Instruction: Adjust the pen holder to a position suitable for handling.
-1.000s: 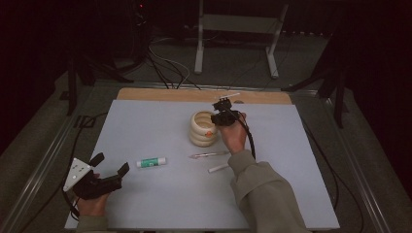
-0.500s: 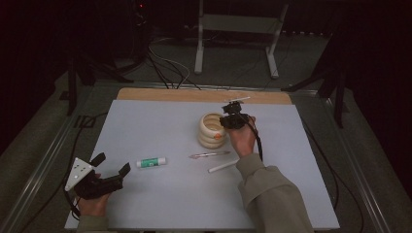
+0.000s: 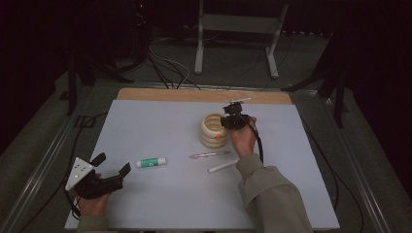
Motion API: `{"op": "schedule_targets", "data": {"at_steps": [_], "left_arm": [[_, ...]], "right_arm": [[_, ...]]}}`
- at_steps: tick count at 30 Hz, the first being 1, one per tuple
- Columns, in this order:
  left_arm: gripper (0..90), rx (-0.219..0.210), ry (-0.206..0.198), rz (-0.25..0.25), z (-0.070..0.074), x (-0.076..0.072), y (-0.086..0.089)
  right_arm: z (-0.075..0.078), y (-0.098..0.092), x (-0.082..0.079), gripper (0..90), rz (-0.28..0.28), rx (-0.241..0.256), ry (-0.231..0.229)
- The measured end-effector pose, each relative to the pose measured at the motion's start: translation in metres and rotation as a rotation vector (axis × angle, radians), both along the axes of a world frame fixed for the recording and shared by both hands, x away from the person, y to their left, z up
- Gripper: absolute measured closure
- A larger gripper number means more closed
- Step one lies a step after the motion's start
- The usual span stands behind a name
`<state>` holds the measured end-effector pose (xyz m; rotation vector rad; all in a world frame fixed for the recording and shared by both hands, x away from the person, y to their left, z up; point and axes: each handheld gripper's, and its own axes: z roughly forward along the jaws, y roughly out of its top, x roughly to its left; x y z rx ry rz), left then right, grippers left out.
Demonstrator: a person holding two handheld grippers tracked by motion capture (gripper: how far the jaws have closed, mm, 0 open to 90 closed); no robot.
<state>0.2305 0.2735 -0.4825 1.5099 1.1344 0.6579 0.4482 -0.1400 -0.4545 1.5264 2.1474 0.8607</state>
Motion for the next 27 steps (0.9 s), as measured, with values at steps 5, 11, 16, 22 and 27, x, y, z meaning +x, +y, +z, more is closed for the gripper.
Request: {"op": "schedule_targets", "data": {"at_steps": [5,11,16,22,27], "left_arm": [[0.5,0.0,0.0,0.001,0.0,0.0,0.0],[0.5,0.004,0.002,-0.001,0.0,0.0,-0.001],[0.5,0.006,0.005,-0.001,-0.001,0.0,0.0],[0.5,0.004,0.006,-0.001,-0.001,0.001,-0.001],[0.5,0.009,0.008,-0.004,-0.002,0.001,-0.001]], "right_arm": [[0.002,-0.006,0.001,14.8,-0.01,0.078,-0.022],[0.006,-0.009,-0.002,0.0,0.047,0.109,-0.046],[0.011,-0.01,-0.008,0.0,0.087,0.108,-0.107],[0.019,-0.015,-0.014,0.0,0.12,0.104,-0.134],[0.024,-0.02,-0.019,0.0,0.144,0.099,-0.147]]}}
